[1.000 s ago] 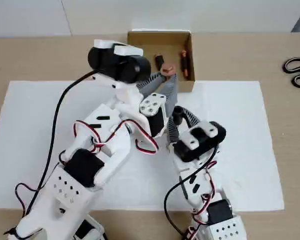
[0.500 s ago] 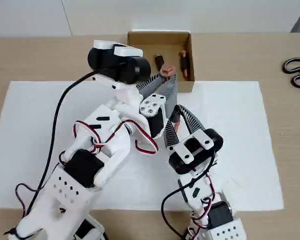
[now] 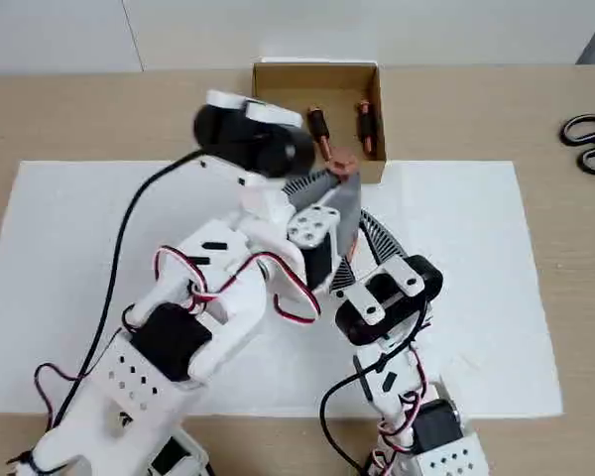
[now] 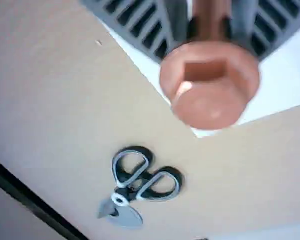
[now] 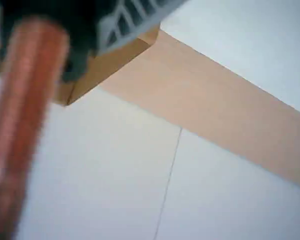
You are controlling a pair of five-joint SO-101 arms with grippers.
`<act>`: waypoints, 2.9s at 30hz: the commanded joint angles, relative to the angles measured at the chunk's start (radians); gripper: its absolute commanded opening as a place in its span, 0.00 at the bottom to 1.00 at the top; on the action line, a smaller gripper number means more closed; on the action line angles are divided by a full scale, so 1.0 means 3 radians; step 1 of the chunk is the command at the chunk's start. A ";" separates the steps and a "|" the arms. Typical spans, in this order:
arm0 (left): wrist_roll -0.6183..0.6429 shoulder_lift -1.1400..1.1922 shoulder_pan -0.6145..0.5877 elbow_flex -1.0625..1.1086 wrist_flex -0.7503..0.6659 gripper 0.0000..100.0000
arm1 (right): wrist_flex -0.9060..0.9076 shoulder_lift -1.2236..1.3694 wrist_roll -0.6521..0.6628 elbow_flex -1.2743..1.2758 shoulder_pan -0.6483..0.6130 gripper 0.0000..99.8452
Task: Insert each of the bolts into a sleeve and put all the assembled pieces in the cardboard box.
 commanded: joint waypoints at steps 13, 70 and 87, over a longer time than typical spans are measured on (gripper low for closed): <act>-0.0317 -0.0087 0.0051 -0.0171 -0.0348 0.01 | 0.0003 -0.0074 0.0015 0.0020 0.0003 0.00; -0.0931 -0.0097 -0.0184 0.0049 -0.0844 0.01 | 0.0008 -0.0074 0.0010 0.0020 0.0008 0.00; -0.0900 -0.0097 0.0005 0.0064 -0.0583 0.01 | -0.0008 -0.0074 0.0010 0.0020 0.0008 0.00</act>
